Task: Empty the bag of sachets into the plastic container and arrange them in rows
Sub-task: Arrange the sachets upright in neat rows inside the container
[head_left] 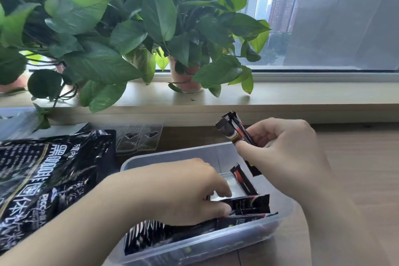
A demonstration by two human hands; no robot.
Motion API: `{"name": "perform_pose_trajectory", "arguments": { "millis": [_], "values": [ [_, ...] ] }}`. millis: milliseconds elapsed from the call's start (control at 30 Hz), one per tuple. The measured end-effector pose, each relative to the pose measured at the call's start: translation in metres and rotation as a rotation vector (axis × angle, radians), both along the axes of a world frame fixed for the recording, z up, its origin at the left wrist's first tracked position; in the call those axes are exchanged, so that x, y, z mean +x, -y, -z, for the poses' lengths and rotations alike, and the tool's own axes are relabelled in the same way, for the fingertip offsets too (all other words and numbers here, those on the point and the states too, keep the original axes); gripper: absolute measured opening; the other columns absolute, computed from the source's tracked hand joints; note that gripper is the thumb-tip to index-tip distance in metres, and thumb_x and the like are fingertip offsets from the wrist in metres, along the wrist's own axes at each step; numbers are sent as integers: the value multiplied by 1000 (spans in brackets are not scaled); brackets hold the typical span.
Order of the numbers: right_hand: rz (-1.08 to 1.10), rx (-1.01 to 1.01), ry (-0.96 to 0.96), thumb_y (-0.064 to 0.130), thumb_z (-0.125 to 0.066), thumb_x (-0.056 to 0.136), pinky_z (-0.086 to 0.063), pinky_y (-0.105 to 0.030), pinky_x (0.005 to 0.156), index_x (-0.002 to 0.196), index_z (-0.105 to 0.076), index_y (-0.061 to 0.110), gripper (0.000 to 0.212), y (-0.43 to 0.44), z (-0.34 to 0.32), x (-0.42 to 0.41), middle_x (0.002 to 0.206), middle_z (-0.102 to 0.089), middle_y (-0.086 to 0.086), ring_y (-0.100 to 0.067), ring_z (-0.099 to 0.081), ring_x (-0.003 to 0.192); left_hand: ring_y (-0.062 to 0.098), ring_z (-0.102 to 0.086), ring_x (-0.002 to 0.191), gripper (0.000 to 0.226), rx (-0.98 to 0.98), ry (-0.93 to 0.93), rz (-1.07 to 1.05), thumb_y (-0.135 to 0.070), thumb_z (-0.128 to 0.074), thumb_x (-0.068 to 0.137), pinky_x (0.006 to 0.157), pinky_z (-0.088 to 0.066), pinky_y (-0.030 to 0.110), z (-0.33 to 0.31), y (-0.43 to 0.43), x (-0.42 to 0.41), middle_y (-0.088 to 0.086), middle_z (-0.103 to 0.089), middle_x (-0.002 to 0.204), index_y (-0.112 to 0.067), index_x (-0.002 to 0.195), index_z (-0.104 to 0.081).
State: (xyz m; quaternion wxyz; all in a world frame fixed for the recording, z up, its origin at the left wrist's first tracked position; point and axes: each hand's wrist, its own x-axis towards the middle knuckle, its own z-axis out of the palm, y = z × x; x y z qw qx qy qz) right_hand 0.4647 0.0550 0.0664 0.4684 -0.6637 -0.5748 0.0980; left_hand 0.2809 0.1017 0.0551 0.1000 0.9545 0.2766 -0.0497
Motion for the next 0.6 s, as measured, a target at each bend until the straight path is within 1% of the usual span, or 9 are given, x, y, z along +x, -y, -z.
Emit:
{"name": "perform_pose_trajectory", "arguments": {
  "millis": [67, 133, 167, 300, 400, 433, 467, 533, 600],
  "values": [
    [4, 15, -15, 29, -80, 67, -42, -8, 47, 62, -74, 29, 8, -2, 1, 3, 58, -69, 18, 1, -60, 51, 7, -52, 92, 44, -33, -62, 6, -61, -50, 95, 86, -48, 27, -8, -1, 10, -10, -68, 111, -33, 128, -62],
    [6, 30, -33, 29, -80, 67, -43, -7, 48, 62, -74, 28, 7, -3, 2, 5, 59, -69, 19, 2, -60, 51, 1, -48, 85, 46, -71, -102, 14, -60, -55, 93, 76, -42, 15, -15, -6, 20, -13, -69, 113, -31, 128, -63],
    [0, 32, -42, 28, -80, 67, -44, -9, 47, 63, -74, 28, 7, -4, 2, 5, 59, -69, 18, 2, -61, 51, 0, -49, 85, 47, -80, -119, 17, -59, -57, 93, 75, -41, 13, -17, -8, 25, -14, -70, 114, -29, 129, -63],
    [-16, 24, -59, 27, -80, 67, -50, -16, 48, 63, -74, 26, 7, -6, 5, 7, 59, -70, 15, -2, -63, 53, 9, -65, 95, 41, -127, -160, 19, -46, -64, 93, 86, -54, 29, -16, -11, 45, -10, -73, 110, -25, 128, -65],
    [-9, 21, -73, 28, -80, 66, -54, -22, 52, 63, -75, 26, 7, -6, 7, 12, 60, -70, 14, -3, -64, 55, 17, -67, 90, 35, -136, -145, 34, -39, -70, 89, 82, -56, 34, -12, -11, 56, -3, -74, 101, -22, 119, -69],
    [-7, 21, -78, 27, -81, 66, -57, -26, 54, 64, -75, 26, 7, -6, 7, 13, 60, -70, 13, -4, -65, 55, 17, -67, 87, 35, -132, -140, 35, -40, -71, 88, 79, -56, 34, -11, -11, 58, -2, -73, 98, -21, 116, -70],
    [-5, 23, -83, 27, -81, 67, -58, -28, 56, 64, -75, 25, 7, -5, 7, 14, 59, -70, 13, -5, -65, 55, 12, -66, 81, 33, -128, -135, 32, -41, -73, 86, 74, -56, 29, -9, -12, 59, -3, -72, 93, -21, 113, -70],
    [-5, 31, -95, 27, -81, 67, -59, -29, 56, 64, -75, 25, 6, -5, 7, 15, 59, -71, 12, -5, -66, 55, 0, -59, 64, 26, -128, -123, 24, -41, -75, 84, 58, -46, 14, -7, -12, 61, -8, -68, 80, -23, 102, -70],
    [-4, 39, -92, 28, -80, 67, -55, -25, 53, 63, -75, 25, 7, -5, 8, 15, 59, -70, 13, -3, -64, 54, 2, -54, 56, 21, -133, -107, 15, -39, -76, 83, 51, -41, 14, -6, -13, 61, -9, -66, 74, -23, 95, -68]
  ]
}}
